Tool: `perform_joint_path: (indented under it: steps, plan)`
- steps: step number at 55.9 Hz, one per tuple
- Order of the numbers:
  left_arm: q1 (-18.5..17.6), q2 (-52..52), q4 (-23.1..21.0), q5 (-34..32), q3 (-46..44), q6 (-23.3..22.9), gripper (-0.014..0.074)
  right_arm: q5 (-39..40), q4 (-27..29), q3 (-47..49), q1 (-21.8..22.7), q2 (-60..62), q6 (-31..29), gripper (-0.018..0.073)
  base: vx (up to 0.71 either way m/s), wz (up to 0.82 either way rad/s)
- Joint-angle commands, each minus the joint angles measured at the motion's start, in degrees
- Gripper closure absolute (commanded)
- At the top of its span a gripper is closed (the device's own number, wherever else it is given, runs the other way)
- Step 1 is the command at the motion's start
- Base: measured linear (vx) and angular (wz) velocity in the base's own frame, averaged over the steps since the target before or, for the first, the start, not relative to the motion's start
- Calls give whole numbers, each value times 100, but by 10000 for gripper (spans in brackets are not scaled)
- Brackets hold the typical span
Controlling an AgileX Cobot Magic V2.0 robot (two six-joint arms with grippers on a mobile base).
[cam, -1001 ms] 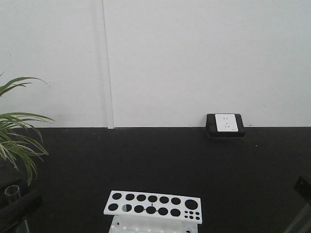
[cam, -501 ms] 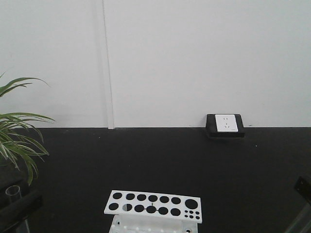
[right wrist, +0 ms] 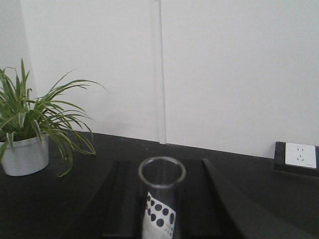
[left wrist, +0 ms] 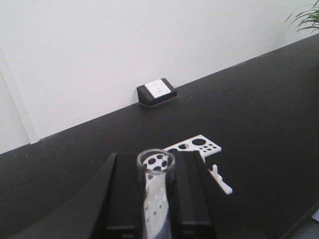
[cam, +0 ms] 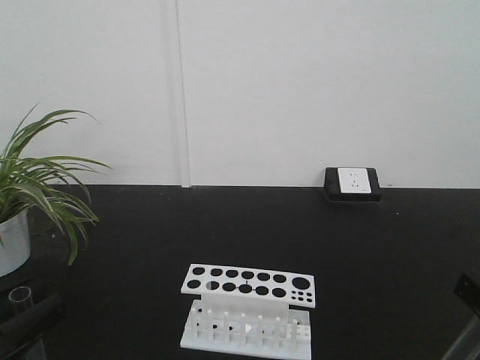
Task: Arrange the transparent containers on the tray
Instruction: 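Hold both test tubes while the base drives to the yellow tray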
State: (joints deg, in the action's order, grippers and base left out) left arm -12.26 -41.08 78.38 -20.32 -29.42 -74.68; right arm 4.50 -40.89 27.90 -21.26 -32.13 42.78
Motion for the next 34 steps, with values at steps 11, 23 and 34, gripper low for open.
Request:
perform_joint_path:
  steps: [11,23,34]
  plan:
    - [-30,35,-196,-26,-154,-59,600,332,-31,182,3,-1,5,572,-23,18]
    - [-30,35,-196,-26,-154,-59,600,332,-31,182,3,-1,5,572,-26,25]
    - [-30,35,-196,-26,-154,-59,600,332,-31,182,3,-1,5,572,-29,26]
